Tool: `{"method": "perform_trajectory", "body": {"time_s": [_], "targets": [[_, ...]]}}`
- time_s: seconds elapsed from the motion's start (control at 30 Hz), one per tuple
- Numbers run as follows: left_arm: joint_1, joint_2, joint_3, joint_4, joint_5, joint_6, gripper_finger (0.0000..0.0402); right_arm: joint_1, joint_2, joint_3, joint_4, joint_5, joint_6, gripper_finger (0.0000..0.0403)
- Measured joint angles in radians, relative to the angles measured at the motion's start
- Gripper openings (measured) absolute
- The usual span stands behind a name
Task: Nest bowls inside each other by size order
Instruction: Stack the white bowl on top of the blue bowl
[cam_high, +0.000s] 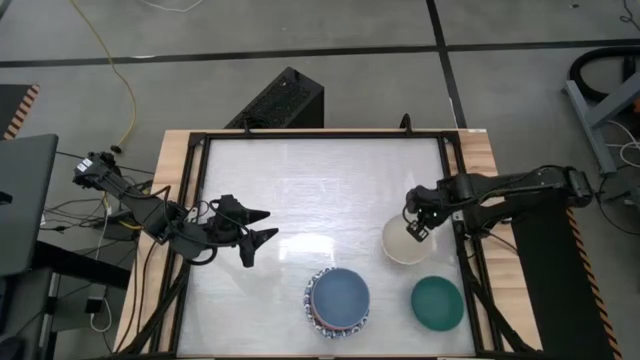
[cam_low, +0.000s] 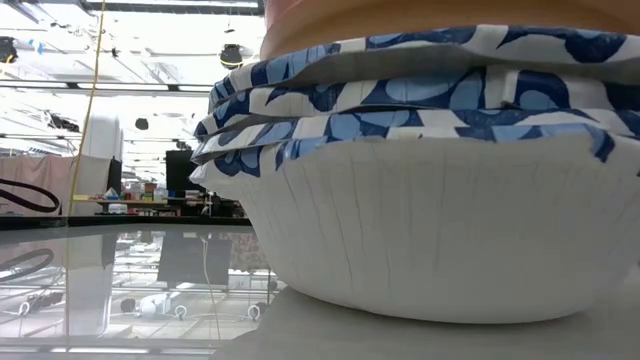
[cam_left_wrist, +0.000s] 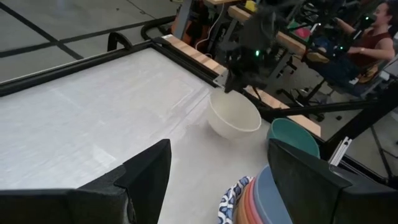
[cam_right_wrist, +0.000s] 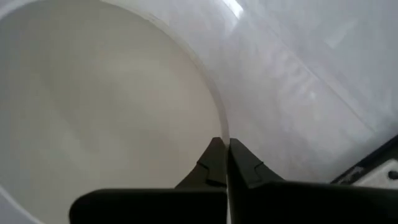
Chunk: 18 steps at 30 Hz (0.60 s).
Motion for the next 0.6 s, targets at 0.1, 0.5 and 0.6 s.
{"method": "perform_trajectory", "body": {"time_s": [0.1,0.5,0.6], "targets": [[0.0,0.0,0.0,-0.004,0.0,0.0,0.0255,-0.043,0.0,0.061,-0.004,-0.002,-0.033,0.0003],[0.0,0.0,0.0,-0.004,-0.016,0.042,0.0255,-0.149,0.024,0.323,-0.083,-0.042,-0.094,0.0001],[0.002,-0.001,0.0,-0.006,-0.05,0.028,0.0255,-0.139,0.072,0.393,-0.108,-0.042,-0.115,0.0001]]}}
